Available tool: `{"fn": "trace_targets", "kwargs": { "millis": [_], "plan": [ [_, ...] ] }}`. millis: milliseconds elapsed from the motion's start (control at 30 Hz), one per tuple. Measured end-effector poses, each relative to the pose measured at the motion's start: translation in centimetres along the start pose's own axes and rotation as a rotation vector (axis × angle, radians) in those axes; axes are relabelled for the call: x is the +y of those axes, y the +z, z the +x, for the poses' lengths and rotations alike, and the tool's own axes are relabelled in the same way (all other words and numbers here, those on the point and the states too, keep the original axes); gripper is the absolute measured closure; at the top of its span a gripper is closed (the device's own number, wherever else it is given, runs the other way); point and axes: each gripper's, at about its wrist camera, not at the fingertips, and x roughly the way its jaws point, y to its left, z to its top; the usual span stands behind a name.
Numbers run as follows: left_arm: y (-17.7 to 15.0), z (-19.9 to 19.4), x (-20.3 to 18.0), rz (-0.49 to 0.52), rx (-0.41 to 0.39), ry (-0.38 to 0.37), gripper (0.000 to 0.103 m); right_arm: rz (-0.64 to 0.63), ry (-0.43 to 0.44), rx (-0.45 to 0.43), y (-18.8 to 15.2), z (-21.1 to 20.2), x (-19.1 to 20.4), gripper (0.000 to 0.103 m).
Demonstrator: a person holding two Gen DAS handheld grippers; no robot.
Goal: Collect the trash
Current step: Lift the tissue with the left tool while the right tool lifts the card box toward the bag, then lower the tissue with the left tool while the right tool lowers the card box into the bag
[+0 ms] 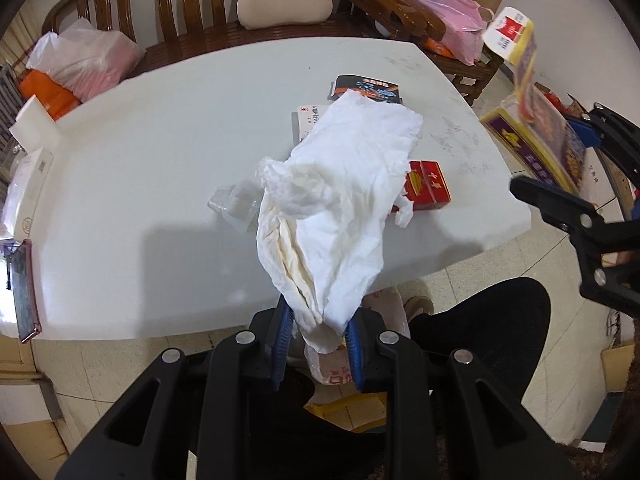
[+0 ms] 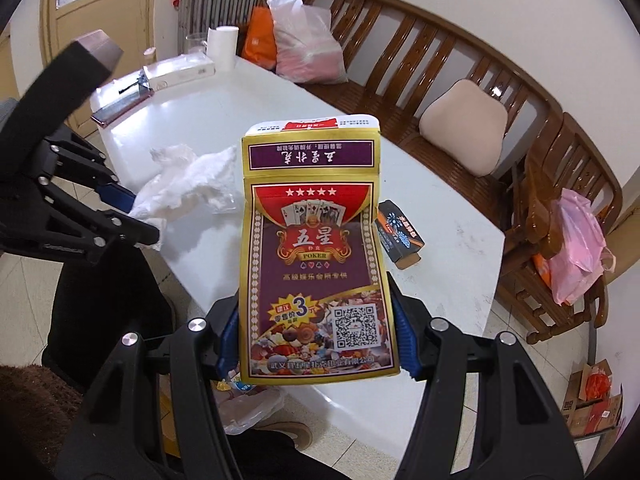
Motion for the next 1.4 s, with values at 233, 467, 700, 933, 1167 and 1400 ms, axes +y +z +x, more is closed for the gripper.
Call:
{"fn": "trace_targets", "kwargs": {
  "millis": [233,467,700,933,1167,1400],
  "plan": [
    [-3.1,-0.1,-0.9,0.037,-0.014,0.001,0.079,-0.004,-0.003,0.012,-2.9,-1.5,3.1,0.043],
    [-6.7,1.9,-2.8,0.069,0.003,-0.01,0.079,-0.003,0.008,0.043,-6.1,-1.3,6.1,0.043],
    [-9.6,3.7,-4.1,0.076,0.002,-0.026,0.079,0.024,0.024,0.083,-8.9,-0.6,7.5,0.043],
    [-12.0,5.3,-4.5,0.079,0.004,-0.009,0.079,0.063,0.046,0.126,-11.1,0.8,8.2,0.043],
    [-13.7,7.5,-4.7,0.081,0.013,0.032,0.079,0.068,0.038,0.152,-13.2,2.5,9.3,0.043],
    [-14.3,10.1,-4.9,0.074,0.031,0.036,0.079,0.074,0.045,0.19,-14.8,4.8,10.3,0.043]
  ]
}}
